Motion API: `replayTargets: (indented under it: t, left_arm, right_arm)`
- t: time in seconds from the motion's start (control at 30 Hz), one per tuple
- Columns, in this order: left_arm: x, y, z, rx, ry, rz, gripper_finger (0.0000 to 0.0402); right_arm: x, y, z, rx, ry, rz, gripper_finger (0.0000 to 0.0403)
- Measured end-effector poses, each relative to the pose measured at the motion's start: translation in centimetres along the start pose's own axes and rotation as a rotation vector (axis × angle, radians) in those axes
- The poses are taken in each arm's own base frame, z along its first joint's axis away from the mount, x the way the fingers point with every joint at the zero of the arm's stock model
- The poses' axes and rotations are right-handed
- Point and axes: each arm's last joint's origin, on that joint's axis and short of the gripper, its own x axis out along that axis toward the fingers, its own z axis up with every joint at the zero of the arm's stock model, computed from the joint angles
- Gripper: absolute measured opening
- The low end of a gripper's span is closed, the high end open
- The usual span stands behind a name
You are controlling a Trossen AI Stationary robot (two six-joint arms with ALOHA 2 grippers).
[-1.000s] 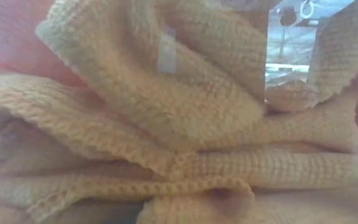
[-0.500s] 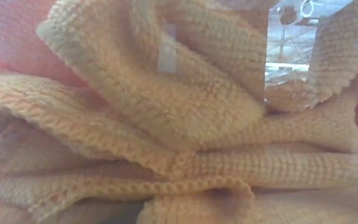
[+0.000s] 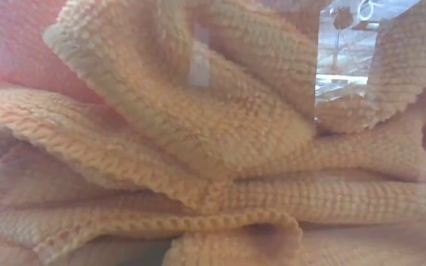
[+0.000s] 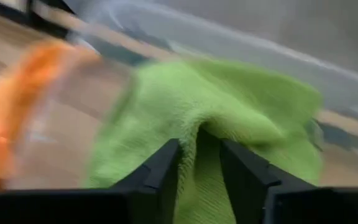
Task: Sort microfiber towel by color & place in baskets
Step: Put the green towel into the top transparent bin, then put the yellow towel into the bottom transparent bin
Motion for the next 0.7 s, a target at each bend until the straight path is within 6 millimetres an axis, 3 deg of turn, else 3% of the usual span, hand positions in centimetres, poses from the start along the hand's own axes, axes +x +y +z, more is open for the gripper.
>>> replayTargets:
  t: [0.23, 0.53, 0.7]
  left_arm:
    - [0.0, 0.0, 0.0, -0.001, 0.0, 0.0, 0.0008]
    - [0.0, 0.0, 0.0, -0.009, 0.0, 0.0, 0.0008]
    - [0.0, 0.0, 0.0, -0.016, 0.0, 0.0, 0.0008]
  right_arm:
    - [-0.6, -1.1, -1.2, -0.089, 0.07, -0.171, 0.0171]
    - [-6.2, 0.0, -3.7, -0.306, 0.017, -0.257, 0.0193]
    - [-8.2, 1.2, -5.7, -0.403, 0.034, -0.25, 0.0193]
